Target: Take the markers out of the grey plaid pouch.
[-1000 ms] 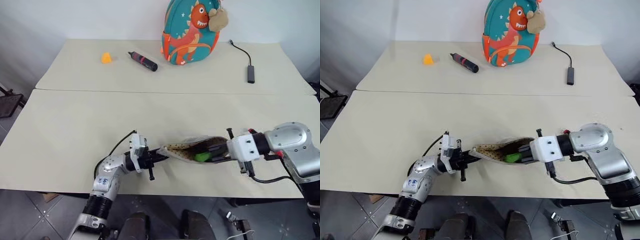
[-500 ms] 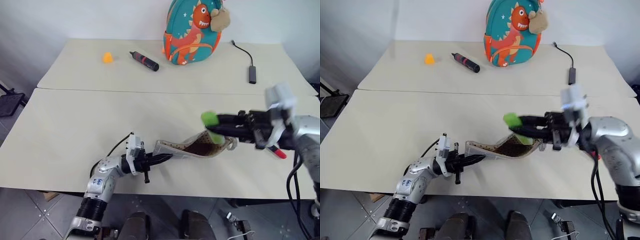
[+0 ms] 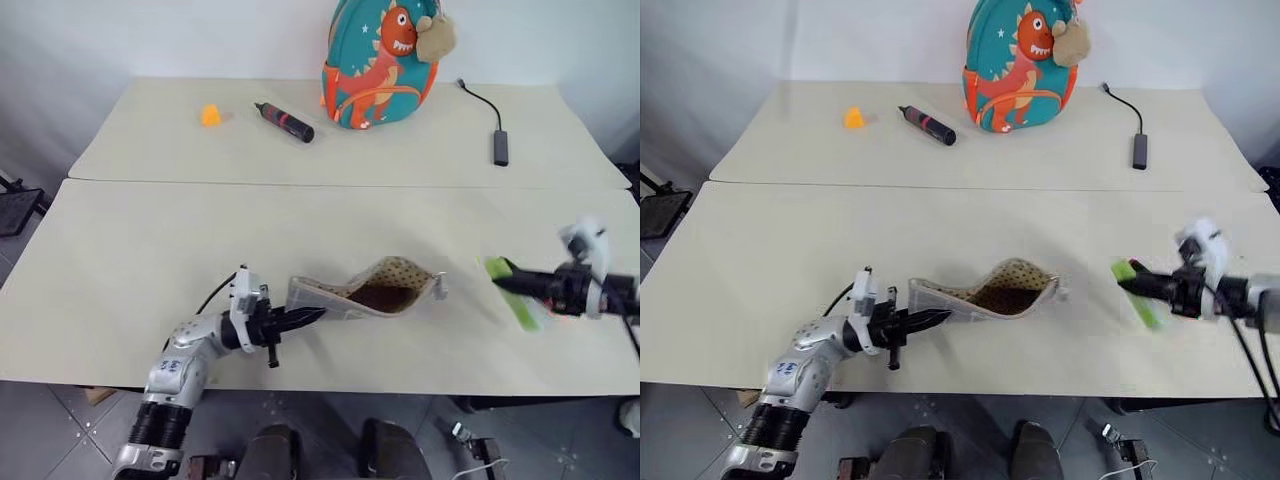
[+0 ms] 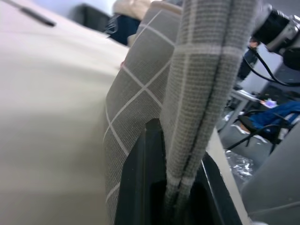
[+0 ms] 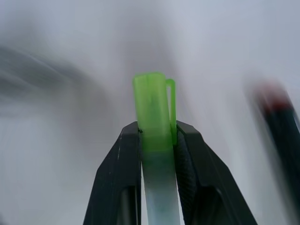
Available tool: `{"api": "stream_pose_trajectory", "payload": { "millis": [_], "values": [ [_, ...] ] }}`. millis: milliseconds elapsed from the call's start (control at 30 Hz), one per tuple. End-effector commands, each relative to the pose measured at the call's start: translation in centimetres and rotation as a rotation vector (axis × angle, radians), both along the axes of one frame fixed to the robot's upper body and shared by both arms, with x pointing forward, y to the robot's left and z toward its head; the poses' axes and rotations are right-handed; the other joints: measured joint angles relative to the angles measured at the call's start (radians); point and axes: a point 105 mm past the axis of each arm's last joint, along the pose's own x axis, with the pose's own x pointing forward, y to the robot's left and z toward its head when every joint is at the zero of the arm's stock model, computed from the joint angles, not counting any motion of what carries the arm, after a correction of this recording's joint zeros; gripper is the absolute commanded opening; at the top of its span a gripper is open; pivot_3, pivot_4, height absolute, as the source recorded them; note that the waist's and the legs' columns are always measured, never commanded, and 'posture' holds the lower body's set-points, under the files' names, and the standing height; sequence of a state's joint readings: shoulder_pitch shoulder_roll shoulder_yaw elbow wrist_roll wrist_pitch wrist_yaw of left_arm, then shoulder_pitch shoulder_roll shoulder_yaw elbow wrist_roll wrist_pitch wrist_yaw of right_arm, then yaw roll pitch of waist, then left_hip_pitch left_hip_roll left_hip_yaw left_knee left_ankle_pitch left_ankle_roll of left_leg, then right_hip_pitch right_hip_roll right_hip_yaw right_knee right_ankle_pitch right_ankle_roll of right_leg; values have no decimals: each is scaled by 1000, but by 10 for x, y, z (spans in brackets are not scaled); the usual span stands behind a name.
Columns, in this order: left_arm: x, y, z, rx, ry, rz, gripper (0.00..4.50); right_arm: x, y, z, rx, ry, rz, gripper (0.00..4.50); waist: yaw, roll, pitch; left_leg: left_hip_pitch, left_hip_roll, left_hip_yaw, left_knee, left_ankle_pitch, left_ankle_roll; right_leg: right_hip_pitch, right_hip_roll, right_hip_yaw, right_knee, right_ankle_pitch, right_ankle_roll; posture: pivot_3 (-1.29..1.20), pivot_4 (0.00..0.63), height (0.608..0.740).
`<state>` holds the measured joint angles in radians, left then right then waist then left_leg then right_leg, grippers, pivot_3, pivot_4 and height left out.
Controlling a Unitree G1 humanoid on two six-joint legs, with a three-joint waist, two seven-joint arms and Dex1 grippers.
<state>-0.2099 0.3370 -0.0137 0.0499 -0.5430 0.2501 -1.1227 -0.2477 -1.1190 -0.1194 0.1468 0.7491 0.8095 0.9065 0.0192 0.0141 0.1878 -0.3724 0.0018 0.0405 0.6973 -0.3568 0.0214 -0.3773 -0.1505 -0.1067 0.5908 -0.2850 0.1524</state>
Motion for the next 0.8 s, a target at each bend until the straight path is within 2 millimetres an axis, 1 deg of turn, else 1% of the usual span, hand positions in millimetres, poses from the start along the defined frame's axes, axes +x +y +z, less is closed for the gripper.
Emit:
{"api": "stream_pose_trajectory", "payload": {
  "millis": [33,67,133,200,267,300,333,367,400,433,467,500,567,633,667,700,733,800],
  "values": [
    [3,10,17,-53,-35,56,0,9,10,10,34,-107,36,599,-1,0,0,0,0,0,0,0,0,0,0,0,0,0,0,0,150,740],
    [3,13,20,-61,-32,68,0,9,14,10,48,-123,60,599,-1,0,0,1,1,0,0,0,0,0,0,0,1,0,0,0,150,740],
    [1,20,23,-73,-12,81,0,11,19,9,41,-161,85,1333,0,0,0,1,1,0,0,0,0,0,0,0,0,0,0,0,150,740],
    [-1,27,26,-91,22,95,0,12,21,9,30,-195,106,1919,0,0,0,1,1,-1,0,0,-1,0,0,0,0,0,0,0,150,740],
    [-3,35,31,-114,63,107,0,11,25,15,36,-254,156,2591,2,0,0,0,1,-1,0,0,-1,0,0,0,0,0,0,0,150,740],
    [-5,39,34,-136,93,119,0,10,25,19,33,-298,182,2978,2,0,0,0,0,-1,0,0,-1,0,0,0,0,0,0,0,150,740],
    [-5,48,39,-180,150,144,0,8,30,29,37,-392,241,3319,4,0,0,0,0,-1,0,0,-1,0,0,0,0,0,0,0,150,740],
    [-6,63,45,-247,229,200,0,3,36,39,62,-468,303,3615,5,0,1,0,0,-1,0,0,-1,0,0,0,0,0,0,0,150,740],
    [-7,73,49,-291,286,234,0,-1,41,46,78,-521,346,3977,4,-1,1,0,1,-2,0,0,-1,0,0,0,0,0,0,0,150,740],
    [-9,86,49,-332,360,284,0,-4,47,56,127,-618,380,4378,3,-1,1,0,5,-3,0,0,-1,1,0,0,0,0,0,0,150,740],
    [-11,98,50,-377,404,334,0,-7,51,61,158,-679,396,4471,3,-2,1,0,6,-3,0,0,-1,1,1,0,0,0,0,0,150,740],
    [-12,106,50,-418,443,379,0,-8,56,60,174,-696,414,4471,1,-2,1,1,8,-3,0,0,-1,1,1,0,0,0,0,0,150,740],
    [-12,123,50,-500,512,479,0,-11,65,54,168,-715,459,4471,1,-2,1,2,8,-2,0,0,-2,2,1,1,0,0,0,0,150,740],
    [-13,141,52,-621,556,592,0,-16,76,48,171,-749,524,4471,1,-2,1,2,8,-3,0,-1,-2,2,1,1,1,0,0,0,150,740],
    [-13,149,51,-667,579,644,0,-19,79,45,190,-739,551,4471,3,-2,1,2,8,-3,0,-1,-2,2,1,2,1,0,0,0,150,740],
    [-13,157,48,-715,604,703,0,-23,84,43,198,-755,593,4471,5,-2,1,2,8,-3,0,-1,-2,2,1,2,0,0,0,0,150,740],
    [-14,166,43,-766,650,756,0,-27,89,41,245,-727,616,4471,5,-2,1,2,7,-3,0,-1,-2,2,1,2,0,0,0,0,150,740],
    [-17,180,32,-814,708,866,0,-31,95,35,264,-730,653,4471,5,-2,1,2,7,-3,0,-1,-2,2,1,2,0,0,0,0,150,740]
  ]
}}
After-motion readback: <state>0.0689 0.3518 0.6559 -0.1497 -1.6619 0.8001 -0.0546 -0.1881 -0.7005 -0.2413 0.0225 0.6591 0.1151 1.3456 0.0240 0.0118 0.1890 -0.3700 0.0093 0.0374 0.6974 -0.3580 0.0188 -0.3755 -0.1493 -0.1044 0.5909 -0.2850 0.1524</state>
